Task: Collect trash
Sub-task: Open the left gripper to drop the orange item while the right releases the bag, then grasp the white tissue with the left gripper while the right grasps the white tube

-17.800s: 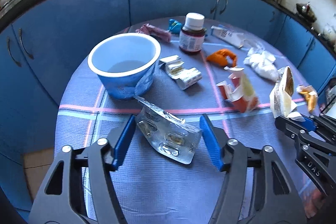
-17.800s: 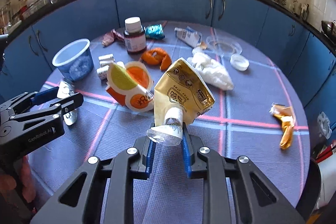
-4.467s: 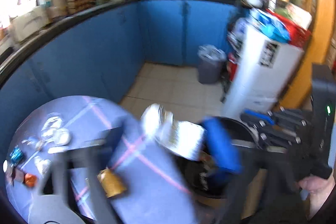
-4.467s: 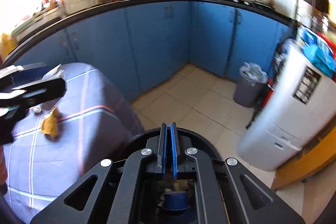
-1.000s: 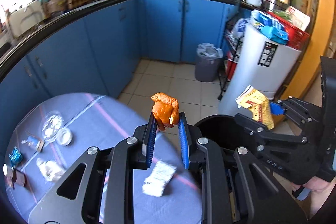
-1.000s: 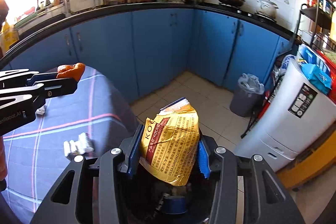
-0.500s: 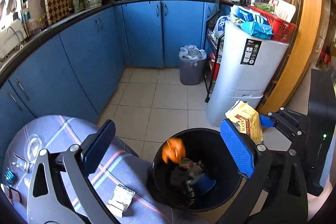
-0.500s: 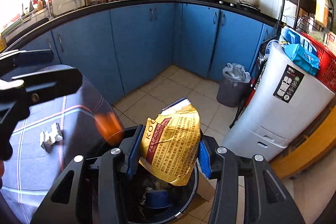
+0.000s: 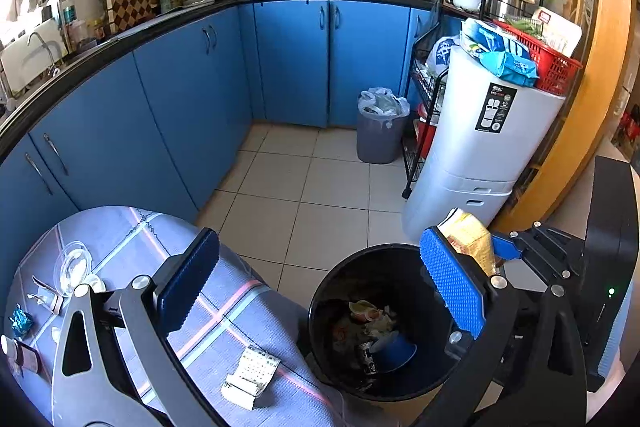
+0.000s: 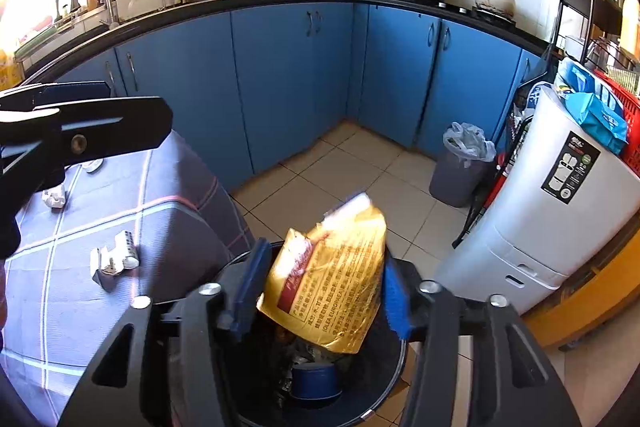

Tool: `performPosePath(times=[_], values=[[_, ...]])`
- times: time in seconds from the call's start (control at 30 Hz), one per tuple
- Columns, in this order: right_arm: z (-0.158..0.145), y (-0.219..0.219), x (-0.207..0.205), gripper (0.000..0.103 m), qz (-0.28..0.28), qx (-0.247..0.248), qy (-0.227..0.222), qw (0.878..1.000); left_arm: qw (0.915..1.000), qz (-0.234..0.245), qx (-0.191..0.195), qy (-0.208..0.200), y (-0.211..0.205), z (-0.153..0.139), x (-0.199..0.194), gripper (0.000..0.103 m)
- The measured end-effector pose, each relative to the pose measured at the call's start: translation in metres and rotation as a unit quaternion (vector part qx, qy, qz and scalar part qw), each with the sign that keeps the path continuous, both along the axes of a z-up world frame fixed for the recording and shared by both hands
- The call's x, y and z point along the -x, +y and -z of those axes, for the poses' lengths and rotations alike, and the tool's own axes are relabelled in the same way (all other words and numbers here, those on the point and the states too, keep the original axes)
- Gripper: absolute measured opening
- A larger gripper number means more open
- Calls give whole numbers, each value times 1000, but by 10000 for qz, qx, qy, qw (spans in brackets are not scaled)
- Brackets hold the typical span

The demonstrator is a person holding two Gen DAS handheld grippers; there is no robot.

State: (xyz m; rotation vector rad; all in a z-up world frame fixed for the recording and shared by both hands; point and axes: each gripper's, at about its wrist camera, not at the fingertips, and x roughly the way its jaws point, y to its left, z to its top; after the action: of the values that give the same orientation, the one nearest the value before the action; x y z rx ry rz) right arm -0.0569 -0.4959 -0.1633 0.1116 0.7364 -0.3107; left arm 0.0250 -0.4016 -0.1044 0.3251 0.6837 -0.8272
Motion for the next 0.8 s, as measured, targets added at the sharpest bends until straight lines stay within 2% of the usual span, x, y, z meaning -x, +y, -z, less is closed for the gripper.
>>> performPosePath(times=[0.03,0.07,0.27,0.47,0.67,0.8], values=[[-1,1,0,80,12,13,-28,10000,10000,-14,11,-4,1,-1,0,99],[-3,2,0,82,26,39,-69,10000,10000,-22,18,2,3,-1,-1,99],[-6,12,-5,83,-74,7,-63,10000,9999,-135,69,15,16,-2,-7,99],[-6,52,-27,83,-578,2,-23,9983,9990,-433,87,-1,50,-1,-17,99],[0,112,-56,83,-1331,22,60,9911,9938,-1109,-15,-18,119,5,-41,99],[7,136,-71,83,-1571,-62,169,9874,9876,-1555,-215,24,168,18,-57,99]])
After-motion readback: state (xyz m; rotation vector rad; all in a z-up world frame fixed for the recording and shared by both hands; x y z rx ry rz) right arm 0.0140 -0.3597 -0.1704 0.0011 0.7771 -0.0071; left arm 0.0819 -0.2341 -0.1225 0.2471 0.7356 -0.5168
